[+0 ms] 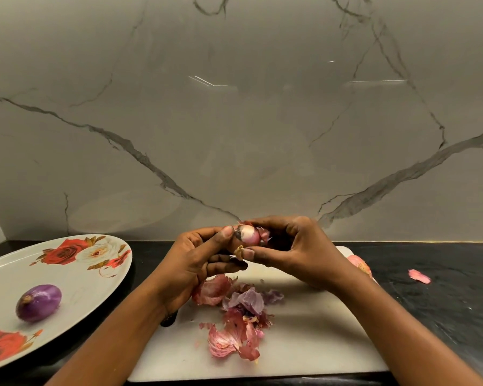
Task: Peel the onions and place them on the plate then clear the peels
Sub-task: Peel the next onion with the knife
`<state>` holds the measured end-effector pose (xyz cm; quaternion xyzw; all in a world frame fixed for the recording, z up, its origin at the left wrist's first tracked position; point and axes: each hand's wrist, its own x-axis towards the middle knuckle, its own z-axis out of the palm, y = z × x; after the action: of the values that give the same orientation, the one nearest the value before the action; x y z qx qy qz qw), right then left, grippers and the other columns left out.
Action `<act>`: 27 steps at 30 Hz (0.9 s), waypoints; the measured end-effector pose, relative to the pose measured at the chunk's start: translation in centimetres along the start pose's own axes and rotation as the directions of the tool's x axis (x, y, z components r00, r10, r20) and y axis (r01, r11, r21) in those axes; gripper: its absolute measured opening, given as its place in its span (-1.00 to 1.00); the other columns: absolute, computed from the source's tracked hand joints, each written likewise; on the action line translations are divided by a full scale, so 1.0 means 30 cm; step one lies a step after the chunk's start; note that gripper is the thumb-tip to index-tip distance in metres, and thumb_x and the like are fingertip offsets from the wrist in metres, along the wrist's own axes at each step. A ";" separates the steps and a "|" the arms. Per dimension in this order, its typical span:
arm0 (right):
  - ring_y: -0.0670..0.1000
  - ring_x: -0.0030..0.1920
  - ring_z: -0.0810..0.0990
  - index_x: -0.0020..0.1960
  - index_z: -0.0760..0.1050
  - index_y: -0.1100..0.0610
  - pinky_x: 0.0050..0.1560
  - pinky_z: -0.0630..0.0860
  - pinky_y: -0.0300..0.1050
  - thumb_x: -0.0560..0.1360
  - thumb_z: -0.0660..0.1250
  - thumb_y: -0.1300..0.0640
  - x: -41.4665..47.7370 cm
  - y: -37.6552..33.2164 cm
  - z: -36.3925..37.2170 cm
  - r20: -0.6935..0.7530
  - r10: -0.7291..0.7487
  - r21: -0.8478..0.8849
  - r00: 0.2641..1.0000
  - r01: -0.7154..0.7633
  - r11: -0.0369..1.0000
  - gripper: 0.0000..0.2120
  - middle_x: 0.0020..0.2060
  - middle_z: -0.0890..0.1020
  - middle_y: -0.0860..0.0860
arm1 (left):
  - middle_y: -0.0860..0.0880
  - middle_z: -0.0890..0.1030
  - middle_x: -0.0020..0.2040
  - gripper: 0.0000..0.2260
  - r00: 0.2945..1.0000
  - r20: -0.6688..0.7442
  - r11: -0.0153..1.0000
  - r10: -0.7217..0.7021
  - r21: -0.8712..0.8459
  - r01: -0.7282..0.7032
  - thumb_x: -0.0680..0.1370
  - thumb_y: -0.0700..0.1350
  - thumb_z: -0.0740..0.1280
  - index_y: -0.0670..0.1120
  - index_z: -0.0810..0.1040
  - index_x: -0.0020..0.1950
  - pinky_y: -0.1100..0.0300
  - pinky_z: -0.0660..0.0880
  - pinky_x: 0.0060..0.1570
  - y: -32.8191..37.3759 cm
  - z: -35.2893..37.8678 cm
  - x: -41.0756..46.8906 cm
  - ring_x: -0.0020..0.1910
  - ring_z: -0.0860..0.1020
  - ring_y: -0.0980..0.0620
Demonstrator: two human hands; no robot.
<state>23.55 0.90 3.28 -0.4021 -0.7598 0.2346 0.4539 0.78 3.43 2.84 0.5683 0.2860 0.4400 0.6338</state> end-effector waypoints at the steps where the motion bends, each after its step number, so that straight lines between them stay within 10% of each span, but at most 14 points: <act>1: -0.10 -0.04 0.76 0.33 0.67 0.01 -0.04 0.67 -0.19 0.44 0.61 -0.05 -0.001 0.000 0.003 -0.003 0.001 -0.001 1.000 -0.001 1.000 -0.52 0.03 0.77 -0.10 | -0.33 0.72 0.07 -0.65 1.000 0.012 1.000 -0.012 0.016 0.012 0.58 -0.02 0.37 -0.26 0.69 0.20 0.13 0.71 -0.05 -0.001 0.003 -0.002 -0.02 0.74 -0.24; 6: 0.02 -0.17 0.72 0.28 0.69 -0.05 -0.12 0.72 0.06 0.48 0.52 -0.10 0.005 0.008 0.013 -0.007 -0.001 -0.014 1.000 0.001 1.000 -0.61 -0.09 0.78 -0.06 | -0.28 0.73 0.13 -0.63 0.997 0.065 0.996 -0.050 0.077 0.045 0.60 0.01 0.34 -0.21 0.67 0.27 0.15 0.70 -0.02 0.002 0.011 -0.008 0.06 0.74 -0.28; 27: -0.03 -0.29 0.70 0.12 0.72 0.07 -0.26 0.65 -0.15 0.67 0.27 -0.03 0.006 0.022 0.024 -0.128 -0.101 -0.080 0.987 0.092 0.993 -0.71 -0.26 0.73 0.00 | -0.35 0.69 0.17 -0.50 0.993 0.107 0.999 -0.046 -0.022 0.049 0.49 0.04 0.41 -0.23 0.62 0.34 0.10 0.70 0.07 -0.004 -0.005 0.000 0.10 0.72 -0.33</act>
<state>23.12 1.44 2.55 -0.3960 -0.7549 0.1569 0.4986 0.68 3.50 2.71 0.5760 0.2599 0.3975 0.6653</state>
